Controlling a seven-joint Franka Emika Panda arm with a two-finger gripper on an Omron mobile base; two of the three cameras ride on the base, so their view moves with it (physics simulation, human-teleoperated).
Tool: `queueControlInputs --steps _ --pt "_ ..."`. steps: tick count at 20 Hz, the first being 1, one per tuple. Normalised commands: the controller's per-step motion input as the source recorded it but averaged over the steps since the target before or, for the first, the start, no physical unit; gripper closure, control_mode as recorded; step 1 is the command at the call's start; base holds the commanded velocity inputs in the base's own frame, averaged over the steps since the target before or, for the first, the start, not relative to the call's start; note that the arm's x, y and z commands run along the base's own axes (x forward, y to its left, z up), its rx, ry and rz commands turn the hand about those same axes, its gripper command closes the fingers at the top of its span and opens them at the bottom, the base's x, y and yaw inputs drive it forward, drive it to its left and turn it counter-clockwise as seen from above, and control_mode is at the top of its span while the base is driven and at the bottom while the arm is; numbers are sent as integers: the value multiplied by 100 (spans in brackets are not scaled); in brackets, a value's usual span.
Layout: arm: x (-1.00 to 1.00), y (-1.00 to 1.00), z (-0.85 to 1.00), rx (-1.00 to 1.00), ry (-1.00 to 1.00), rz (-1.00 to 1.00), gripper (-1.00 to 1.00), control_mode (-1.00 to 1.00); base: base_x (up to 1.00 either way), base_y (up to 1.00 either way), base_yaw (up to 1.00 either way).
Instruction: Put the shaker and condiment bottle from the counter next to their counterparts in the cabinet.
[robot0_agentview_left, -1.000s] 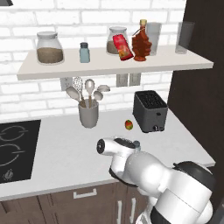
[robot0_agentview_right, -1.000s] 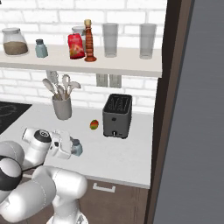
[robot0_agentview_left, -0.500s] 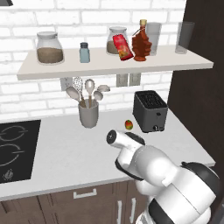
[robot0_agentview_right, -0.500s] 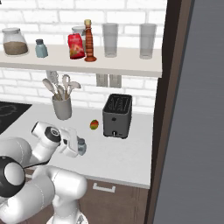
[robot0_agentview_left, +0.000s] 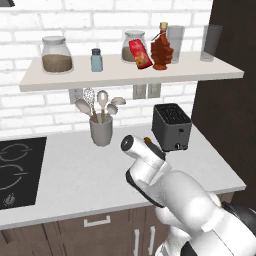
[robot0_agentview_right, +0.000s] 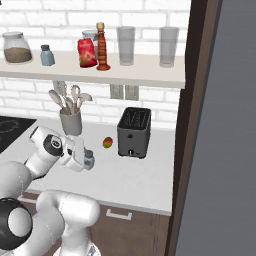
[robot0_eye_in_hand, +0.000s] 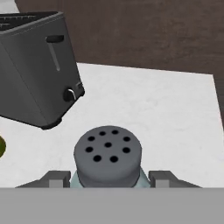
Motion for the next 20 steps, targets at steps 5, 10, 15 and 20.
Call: queueControlInputs --steps 5,10,15,20 --pt "-61 38 42 0 -10 20 100 -100 0 0 0" --pt "-38 38 49 0 -9 30 100 -100 0 0 0" --pt "-46 28 54 0 -14 30 100 -100 0 0 0" --pt "-51 24 56 -1 -24 21 100 -100 0 0 0"
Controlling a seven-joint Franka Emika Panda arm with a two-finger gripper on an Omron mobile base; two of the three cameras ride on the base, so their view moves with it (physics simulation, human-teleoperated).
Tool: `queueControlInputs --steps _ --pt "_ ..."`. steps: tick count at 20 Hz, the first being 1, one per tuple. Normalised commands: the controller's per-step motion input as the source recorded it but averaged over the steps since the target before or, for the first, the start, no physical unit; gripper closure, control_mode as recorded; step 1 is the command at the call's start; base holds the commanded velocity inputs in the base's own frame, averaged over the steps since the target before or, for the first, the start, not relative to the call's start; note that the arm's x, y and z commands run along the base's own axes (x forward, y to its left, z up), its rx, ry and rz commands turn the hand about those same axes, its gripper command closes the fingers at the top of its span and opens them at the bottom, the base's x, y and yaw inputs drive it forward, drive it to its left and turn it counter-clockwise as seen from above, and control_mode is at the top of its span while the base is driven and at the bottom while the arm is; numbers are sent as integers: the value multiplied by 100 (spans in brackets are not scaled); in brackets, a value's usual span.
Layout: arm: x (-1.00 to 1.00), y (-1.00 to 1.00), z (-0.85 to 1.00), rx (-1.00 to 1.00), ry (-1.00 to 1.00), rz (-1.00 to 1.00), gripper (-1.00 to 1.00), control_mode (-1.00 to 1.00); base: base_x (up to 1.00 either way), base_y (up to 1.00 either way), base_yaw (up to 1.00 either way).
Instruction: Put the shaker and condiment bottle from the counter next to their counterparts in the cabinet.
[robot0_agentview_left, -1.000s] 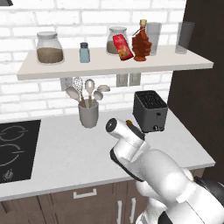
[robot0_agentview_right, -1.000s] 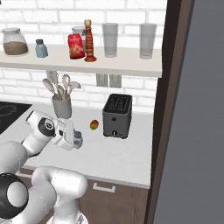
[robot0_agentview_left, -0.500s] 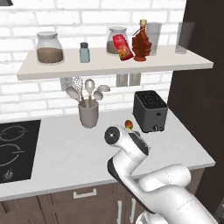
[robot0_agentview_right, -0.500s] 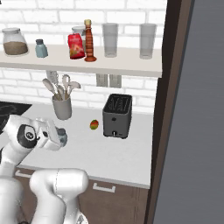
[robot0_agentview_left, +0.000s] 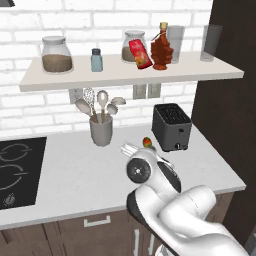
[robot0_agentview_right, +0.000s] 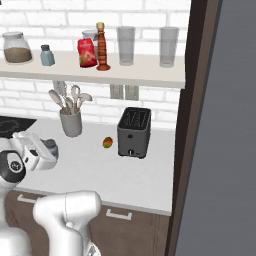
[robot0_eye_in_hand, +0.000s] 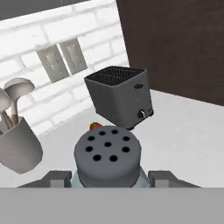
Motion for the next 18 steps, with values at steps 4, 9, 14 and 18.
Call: queueControlInputs --steps 4,9,14,18 --pt "-36 17 61 0 -20 13 100 -100 0 0 0" --pt "-36 12 58 0 -17 15 100 -100 0 0 0" --pt "-31 5 55 0 -14 13 100 -100 0 0 0" --pt "-11 1 47 0 -2 10 100 -100 0 0 0"
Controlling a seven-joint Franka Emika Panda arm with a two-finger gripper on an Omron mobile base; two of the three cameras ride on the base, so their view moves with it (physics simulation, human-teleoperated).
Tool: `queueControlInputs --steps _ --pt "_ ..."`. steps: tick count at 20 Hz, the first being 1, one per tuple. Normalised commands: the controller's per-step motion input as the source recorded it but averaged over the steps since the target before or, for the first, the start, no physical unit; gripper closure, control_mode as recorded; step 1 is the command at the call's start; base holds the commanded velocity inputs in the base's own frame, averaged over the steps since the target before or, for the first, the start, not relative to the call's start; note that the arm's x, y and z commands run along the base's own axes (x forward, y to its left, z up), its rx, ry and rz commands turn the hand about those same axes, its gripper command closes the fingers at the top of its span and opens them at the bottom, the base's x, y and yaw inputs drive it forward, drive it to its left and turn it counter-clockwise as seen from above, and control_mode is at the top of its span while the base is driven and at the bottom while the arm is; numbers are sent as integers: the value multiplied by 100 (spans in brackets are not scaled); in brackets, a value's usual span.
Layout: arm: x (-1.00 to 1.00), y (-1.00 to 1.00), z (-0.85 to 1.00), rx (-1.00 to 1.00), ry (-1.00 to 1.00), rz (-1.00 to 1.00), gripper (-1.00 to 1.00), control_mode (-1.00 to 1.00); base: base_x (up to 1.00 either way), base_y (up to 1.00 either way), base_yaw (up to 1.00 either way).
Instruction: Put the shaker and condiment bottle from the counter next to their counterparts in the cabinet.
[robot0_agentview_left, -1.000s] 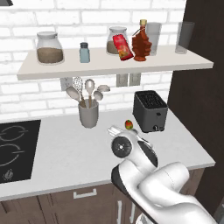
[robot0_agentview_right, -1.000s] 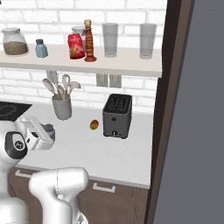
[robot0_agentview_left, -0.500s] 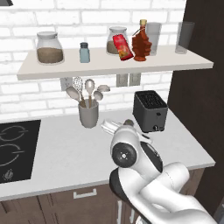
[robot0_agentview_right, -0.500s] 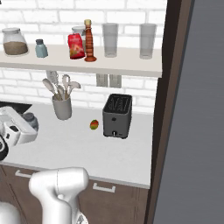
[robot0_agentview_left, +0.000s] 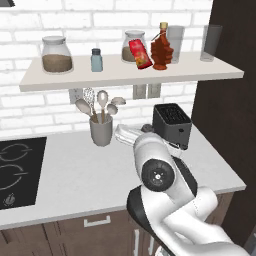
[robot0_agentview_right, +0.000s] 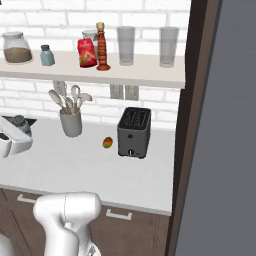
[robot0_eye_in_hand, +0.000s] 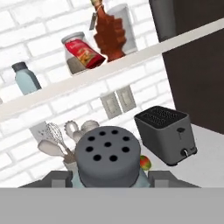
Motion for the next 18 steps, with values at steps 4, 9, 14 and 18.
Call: queueControlInputs --steps 4,9,14,18 --pt "0 8 51 0 0 10 100 -100 0 0 0" --pt "-1 8 65 0 0 11 100 -100 0 0 0" --pt "-6 0 56 0 0 12 100 -100 0 0 0" --pt "-8 0 59 0 0 9 100 -100 0 0 0"
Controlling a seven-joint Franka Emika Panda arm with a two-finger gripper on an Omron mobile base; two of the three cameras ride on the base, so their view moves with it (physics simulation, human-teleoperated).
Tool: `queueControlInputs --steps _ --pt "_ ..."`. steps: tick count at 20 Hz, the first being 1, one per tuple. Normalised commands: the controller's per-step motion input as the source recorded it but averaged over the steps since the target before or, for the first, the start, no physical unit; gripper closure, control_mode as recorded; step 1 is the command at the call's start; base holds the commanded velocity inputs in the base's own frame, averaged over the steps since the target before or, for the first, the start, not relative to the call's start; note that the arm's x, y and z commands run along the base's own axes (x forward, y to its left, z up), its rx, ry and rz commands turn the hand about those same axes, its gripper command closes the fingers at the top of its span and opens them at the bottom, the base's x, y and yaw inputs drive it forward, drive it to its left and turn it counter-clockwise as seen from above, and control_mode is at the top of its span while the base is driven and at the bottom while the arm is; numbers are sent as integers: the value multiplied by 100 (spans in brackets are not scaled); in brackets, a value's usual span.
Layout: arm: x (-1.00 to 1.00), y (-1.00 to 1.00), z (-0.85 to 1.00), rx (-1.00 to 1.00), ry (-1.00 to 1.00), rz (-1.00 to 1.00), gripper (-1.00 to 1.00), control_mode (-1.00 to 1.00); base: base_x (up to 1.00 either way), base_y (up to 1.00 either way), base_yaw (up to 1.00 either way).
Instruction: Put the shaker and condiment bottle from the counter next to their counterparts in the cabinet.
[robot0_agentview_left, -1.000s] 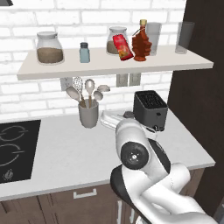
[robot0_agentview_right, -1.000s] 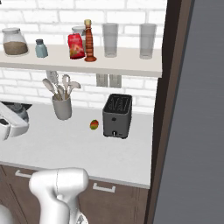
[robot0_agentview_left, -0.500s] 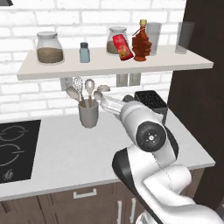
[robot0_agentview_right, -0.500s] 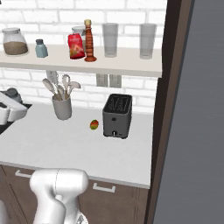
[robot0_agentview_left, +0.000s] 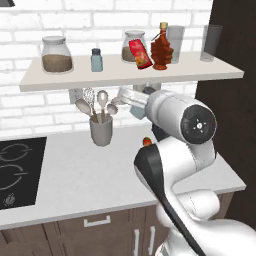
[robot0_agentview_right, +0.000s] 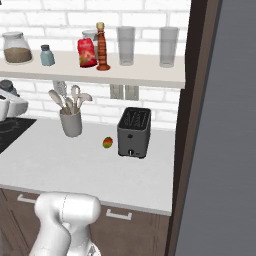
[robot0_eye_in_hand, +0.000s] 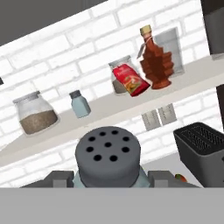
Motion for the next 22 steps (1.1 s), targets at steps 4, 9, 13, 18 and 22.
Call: queueControlInputs --steps 4,9,13,18,22 --pt "0 4 42 0 0 7 100 -100 0 0 0" --pt "1 0 32 0 0 4 100 -100 0 0 0" --pt "0 0 31 0 0 5 100 -100 0 0 0" --pt "13 0 21 0 0 8 100 -100 0 0 0" --pt "34 0 22 0 0 8 100 -100 0 0 0"
